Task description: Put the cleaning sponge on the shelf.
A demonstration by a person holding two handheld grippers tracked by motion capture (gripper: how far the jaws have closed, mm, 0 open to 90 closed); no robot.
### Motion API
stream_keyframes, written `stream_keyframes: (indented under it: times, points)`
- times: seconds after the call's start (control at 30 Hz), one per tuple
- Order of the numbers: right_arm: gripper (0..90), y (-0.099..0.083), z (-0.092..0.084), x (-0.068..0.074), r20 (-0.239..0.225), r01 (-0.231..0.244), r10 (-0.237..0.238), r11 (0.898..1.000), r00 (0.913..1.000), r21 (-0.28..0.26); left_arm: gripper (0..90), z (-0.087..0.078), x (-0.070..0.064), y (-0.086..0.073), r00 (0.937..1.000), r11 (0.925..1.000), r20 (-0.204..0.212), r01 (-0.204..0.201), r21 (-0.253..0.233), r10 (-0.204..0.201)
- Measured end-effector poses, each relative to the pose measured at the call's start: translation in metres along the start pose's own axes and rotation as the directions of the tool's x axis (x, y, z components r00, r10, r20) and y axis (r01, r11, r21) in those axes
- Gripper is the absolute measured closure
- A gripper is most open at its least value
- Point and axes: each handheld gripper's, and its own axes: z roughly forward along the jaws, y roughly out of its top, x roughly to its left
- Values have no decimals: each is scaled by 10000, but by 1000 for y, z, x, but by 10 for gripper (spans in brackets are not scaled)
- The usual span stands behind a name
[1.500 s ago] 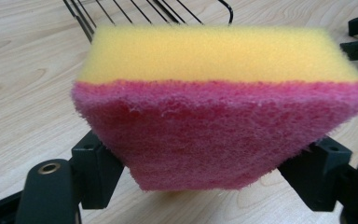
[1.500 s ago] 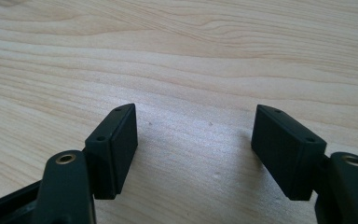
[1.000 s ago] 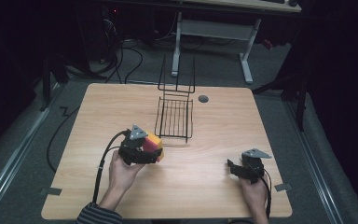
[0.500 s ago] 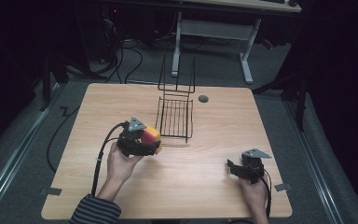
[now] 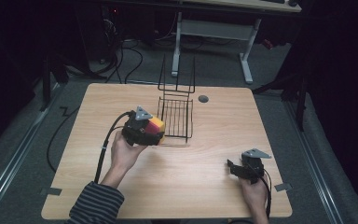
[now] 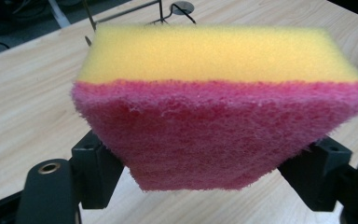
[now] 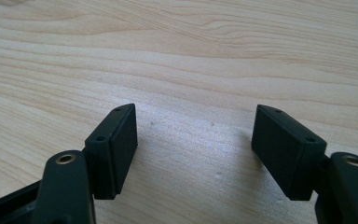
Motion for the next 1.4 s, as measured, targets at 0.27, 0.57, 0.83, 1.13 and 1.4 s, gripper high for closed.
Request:
stream_keyframes:
  times: [0.27,0.57,0.83,1.13,1.4]
  points:
    - [316,0,0,0,-5,-9,9,10000,10000,7,232,12,-3,20,9995,9995,-38,-315,3,315]
    - [315,0,0,0,-15,23,-23,10000,10000,2,232,29,-3,29,9997,9996,-59,-242,115,242]
    - [314,0,0,1,-15,-41,41,10000,10000,22,232,41,-1,34,9999,10000,-138,-2,25,2]
    - [314,0,0,1,-11,-27,27,10000,10000,19,232,56,-4,35,9993,10000,-359,-38,-4,38]
    - [314,0,0,1,-25,-25,25,10000,10000,18,232,67,-3,36,9986,9999,-513,140,35,-138]
